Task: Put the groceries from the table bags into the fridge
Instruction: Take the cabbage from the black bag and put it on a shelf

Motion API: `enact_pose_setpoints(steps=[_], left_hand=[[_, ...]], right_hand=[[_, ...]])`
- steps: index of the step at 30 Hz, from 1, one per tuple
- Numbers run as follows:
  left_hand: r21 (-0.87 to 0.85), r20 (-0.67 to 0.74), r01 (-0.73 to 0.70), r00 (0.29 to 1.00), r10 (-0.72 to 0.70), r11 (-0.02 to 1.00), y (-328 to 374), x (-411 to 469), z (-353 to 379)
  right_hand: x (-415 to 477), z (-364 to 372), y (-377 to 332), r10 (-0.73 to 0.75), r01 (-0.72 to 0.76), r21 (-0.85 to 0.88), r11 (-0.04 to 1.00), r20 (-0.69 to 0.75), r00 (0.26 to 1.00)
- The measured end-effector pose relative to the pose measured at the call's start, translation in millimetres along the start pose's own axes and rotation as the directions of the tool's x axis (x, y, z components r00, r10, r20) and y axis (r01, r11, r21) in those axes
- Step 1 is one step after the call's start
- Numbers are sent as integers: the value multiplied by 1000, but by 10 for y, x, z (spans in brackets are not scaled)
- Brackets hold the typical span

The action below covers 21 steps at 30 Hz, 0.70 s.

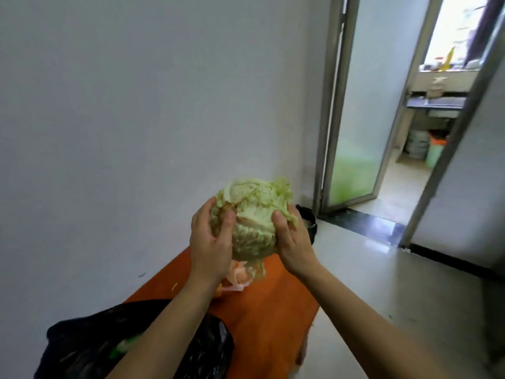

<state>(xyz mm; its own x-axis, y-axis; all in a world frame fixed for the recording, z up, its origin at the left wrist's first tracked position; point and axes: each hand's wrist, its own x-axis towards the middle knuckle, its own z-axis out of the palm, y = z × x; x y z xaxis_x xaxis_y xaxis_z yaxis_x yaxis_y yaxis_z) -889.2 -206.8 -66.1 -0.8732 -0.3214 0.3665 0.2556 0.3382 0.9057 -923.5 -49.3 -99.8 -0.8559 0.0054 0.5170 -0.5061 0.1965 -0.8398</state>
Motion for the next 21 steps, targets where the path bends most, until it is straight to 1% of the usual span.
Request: enact_pose_setpoints(steps=[2,5,8,10,12,14,17,21], left_hand=[[-70,114,-39,992,47,997,110,-63,306],[-167,281,-60,954,106,984,327,-285,840],[-242,425,-75,888,175,967,605,-638,1417],[-283,512,-77,831,219,956,856,-964,1831],[-322,553,-88,790,262,943,1050,-1211,2155],[-367,597,-119,730,331,923,1325,-1578,2591],[-411,647,-139,652,395,901,1740,-2119,3250],[-463,651,-209,579,490,861,2302,-2738,4069]], right_hand=[[-136,-351,24,60,-68,-81,994,-101,993],[-420,-985,-28,139,-174,-144,974,-229,963],[-761,-1702,-204,154,-235,-198,951,-357,922],[-1036,-2233,-302,146,-272,-220,937,-460,876],[-1243,-2634,-394,156,-308,-213,927,-528,835],[-1527,-3162,-511,154,-341,-203,918,-609,778],[-1880,-3970,-608,108,-321,-201,926,-672,732],[-2236,-5031,-672,44,-316,-229,921,-743,668]])
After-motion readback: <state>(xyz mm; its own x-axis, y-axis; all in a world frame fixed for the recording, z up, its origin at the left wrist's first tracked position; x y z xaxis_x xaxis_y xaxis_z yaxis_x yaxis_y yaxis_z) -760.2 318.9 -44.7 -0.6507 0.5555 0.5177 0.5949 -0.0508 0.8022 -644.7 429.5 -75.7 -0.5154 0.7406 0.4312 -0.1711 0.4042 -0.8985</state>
